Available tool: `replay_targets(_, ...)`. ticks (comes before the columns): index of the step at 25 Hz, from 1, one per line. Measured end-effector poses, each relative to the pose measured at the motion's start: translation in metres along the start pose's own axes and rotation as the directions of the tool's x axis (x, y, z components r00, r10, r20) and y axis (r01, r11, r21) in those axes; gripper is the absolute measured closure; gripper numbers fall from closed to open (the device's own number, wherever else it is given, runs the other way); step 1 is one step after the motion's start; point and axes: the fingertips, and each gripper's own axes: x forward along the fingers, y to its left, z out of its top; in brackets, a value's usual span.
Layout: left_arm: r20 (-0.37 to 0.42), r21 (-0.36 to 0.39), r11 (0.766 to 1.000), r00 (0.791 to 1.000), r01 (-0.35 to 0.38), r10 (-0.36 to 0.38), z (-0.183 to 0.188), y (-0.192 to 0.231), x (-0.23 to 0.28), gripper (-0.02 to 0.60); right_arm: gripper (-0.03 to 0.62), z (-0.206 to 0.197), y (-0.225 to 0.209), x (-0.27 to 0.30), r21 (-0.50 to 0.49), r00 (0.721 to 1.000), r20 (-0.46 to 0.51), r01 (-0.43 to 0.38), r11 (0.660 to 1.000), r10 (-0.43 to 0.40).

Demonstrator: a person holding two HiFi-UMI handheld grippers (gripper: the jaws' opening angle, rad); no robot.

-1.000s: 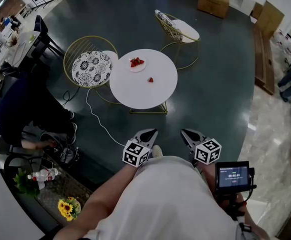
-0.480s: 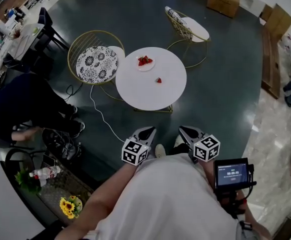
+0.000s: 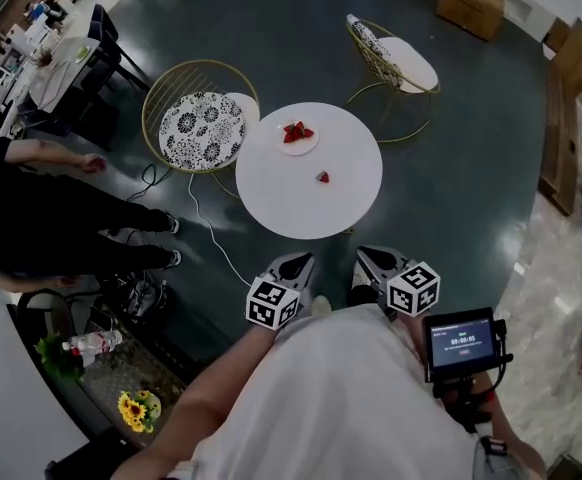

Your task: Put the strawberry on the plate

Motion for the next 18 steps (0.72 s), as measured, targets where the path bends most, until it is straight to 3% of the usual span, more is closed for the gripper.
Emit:
replay_targets(11,-0.035,-0.021,0.996,0.996,-0.087,0.086,0.054,0.033,0.092,0.575,0.586,0.059,-0.099,0.020,0.012,0.997,-0.026,-0.073,0.997,0.073)
replay_targets(18,-0.009,-0.017,0.991,0.991,-0.133,0.133,0.062,0.034,0.086,0.575,0.586,0.058,-0.101,0.028,0.008,0.992,-0.041,-0.116,0.993,0.116)
